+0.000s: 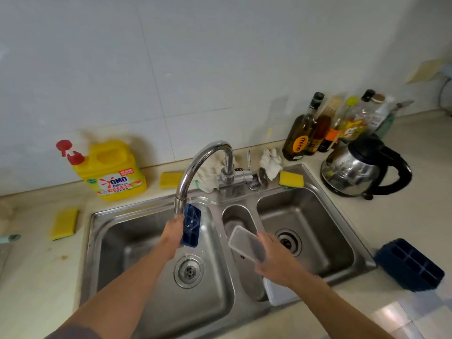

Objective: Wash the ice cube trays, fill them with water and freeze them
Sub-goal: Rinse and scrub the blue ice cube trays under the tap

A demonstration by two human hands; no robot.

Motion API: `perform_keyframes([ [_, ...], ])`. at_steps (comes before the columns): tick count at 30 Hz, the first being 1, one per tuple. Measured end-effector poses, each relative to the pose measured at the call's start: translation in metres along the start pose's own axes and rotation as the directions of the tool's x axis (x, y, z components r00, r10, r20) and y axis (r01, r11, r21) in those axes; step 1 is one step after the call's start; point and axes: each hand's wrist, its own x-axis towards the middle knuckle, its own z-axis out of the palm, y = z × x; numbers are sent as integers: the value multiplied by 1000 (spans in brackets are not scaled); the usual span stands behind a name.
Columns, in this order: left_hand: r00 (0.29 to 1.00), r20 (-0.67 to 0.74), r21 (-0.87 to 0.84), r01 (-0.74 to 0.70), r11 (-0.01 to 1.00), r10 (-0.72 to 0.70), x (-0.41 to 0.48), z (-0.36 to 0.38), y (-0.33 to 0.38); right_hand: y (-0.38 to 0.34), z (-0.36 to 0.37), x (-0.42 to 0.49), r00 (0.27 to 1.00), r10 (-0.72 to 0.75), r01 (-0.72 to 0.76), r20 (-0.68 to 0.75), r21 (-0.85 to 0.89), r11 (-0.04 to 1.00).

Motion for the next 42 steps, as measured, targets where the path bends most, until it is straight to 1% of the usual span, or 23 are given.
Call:
perform_keyframes([
  [2,1000,3,-64,12,998,-12,-6,6,0,21,-1,-8,1000,5,-4,9,-97,995],
  [4,1000,8,-96,-9,995,9,-12,11,-2,41,-1,-17,999,30,-25,30,-157,987],
  [7,999,-32,-59,-40,997,39,-20,16,-3,68,0,-31,993,89,-77,71,-159,984],
  [10,998,-56,-96,-19,995,14,-25,17,-5,88,3,-45,995,74,-56,71,-232,971],
  [14,999,-47,-192,5,981,-14,-34,13,-6,103,10,-54,998,53,-41,28,-335,941],
  [18,1000,-4,-262,2,965,-3,-43,10,-9,111,19,-58,994,88,-52,67,-424,904],
  [21,1000,16,-287,11,958,-7,-49,8,-13,108,20,-55,994,79,-35,78,-454,890],
  [24,999,42,-273,12,962,-1,-56,8,-17,98,18,-49,995,75,-46,59,-389,920],
  [27,998,55,-255,-5,967,20,-59,10,-16,80,16,-39,999,41,-39,-2,-294,955],
  [30,998,49,-258,-18,966,31,-60,10,-12,55,13,-25,998,-48,38,-40,-210,977],
  [32,998,60,-296,0,955,19,-58,8,-11,35,13,-15,992,-113,101,-59,-173,980],
  [38,997,65,-371,60,927,-38,-46,-6,-9,-27,23,17,971,-233,226,-48,-113,968],
  [41,997,58,-426,77,901,-58,-38,-14,-6,-62,31,34,965,-260,260,-22,20,965],
  [42,996,60,-440,81,894,-60,-37,-16,-5,-71,35,39,970,-244,245,-17,85,966],
])
